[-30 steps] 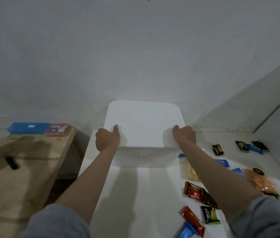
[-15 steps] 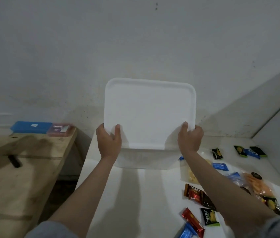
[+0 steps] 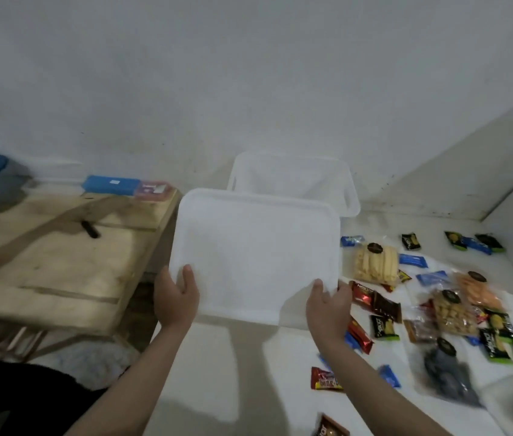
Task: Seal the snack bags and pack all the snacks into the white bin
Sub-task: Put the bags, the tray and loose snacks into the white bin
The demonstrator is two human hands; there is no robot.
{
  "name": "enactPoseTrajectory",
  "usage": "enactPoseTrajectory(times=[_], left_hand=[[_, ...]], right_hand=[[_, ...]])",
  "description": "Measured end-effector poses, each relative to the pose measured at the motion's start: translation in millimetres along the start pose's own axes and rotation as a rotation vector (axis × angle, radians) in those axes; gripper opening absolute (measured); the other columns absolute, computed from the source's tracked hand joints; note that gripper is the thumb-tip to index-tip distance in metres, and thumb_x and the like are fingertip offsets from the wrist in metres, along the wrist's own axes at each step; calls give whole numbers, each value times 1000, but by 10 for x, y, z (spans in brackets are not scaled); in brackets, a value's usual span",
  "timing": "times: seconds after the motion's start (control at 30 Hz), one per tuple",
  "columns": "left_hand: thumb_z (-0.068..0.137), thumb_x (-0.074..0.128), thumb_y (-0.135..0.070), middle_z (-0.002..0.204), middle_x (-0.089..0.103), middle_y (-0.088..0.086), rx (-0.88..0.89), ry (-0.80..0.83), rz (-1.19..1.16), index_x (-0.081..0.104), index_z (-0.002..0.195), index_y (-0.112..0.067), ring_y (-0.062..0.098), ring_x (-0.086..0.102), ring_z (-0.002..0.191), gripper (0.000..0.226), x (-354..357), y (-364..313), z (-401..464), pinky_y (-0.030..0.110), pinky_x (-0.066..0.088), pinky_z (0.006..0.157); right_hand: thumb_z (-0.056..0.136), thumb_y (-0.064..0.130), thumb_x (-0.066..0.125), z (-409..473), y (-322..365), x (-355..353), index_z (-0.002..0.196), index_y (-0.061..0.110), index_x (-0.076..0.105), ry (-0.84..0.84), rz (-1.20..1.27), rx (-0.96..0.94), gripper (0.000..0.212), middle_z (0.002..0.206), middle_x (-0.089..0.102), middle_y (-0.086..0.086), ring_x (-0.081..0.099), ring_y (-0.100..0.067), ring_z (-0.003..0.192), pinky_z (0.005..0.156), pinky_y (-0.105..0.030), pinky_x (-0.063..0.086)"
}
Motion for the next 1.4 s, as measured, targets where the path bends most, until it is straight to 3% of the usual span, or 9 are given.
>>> enactPoseTrajectory(times=[0.17,0.3,0.5,0.6,0.7,0.87,1.07,1.2,1.4], left_hand=[[95,49,-30,91,61,19,-93,32,154,58,92,2,38,60,83,32,-230,603,-283,32,36,65],[96,46,-31,100,61,22,-180,109,269,59,100,3,39,59,91,37,-271,832,-474,33,37,69],[93,51,-31,112,58,28,-210,202,348,57,113,8,42,56,103,44,-169,917,-600,40,45,81],[93,52,-32,121,51,30,-207,241,415,54,121,7,43,49,112,48,-125,954,-588,45,43,92],[93,49,-38,131,40,26,-250,282,473,50,127,3,41,39,119,53,-77,1006,-569,48,40,96],[89,50,-48,137,34,20,-305,296,586,48,129,-3,39,34,126,59,12,948,-647,54,21,109],[89,50,-50,152,14,16,-346,352,601,22,146,-6,35,9,141,77,250,636,-1011,58,-5,113],[90,47,-50,153,9,15,-300,434,552,22,147,-7,33,6,142,75,555,287,-1426,56,-4,114],[92,45,-48,152,17,15,-172,524,484,31,144,-7,35,14,140,67,1055,-396,-2414,54,7,115]], right_hand=[[93,24,54,-419,-493,-63,131,6,39,196,-80,164,45,118,56,-11,54,-29,104,82,-32,42],[91,24,58,-550,-807,-145,124,7,44,302,-93,232,40,110,58,-8,54,-23,96,83,-31,44],[86,36,64,-532,-922,-289,114,8,50,278,-242,52,42,104,47,-2,49,-21,106,91,-30,39],[86,50,58,-477,-997,-308,129,4,42,335,-438,-5,65,121,44,-8,39,-28,125,103,-38,35],[88,56,52,-467,-1058,-305,147,2,22,418,-527,-4,86,154,22,-10,15,-26,144,117,-41,19],[90,57,47,-446,-1043,-336,151,6,9,525,-563,1,88,161,2,-7,-1,-23,148,120,-42,8],[92,48,51,-381,-958,-643,150,14,22,526,-285,36,73,157,22,-2,19,-19,145,117,-36,20],[93,42,54,-299,-961,-1119,143,18,37,462,-187,52,58,146,40,0,44,-15,126,101,-29,39],[94,31,55,-151,-1228,-2182,128,15,51,389,-125,15,38,131,51,0,48,-17,124,96,-29,43]])
Point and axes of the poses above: each hand's wrist, its own z-axis towards the middle knuckle, its own x-axis out of the palm, y = z × x, the point moved 1 cm from there along z, towards the middle knuckle
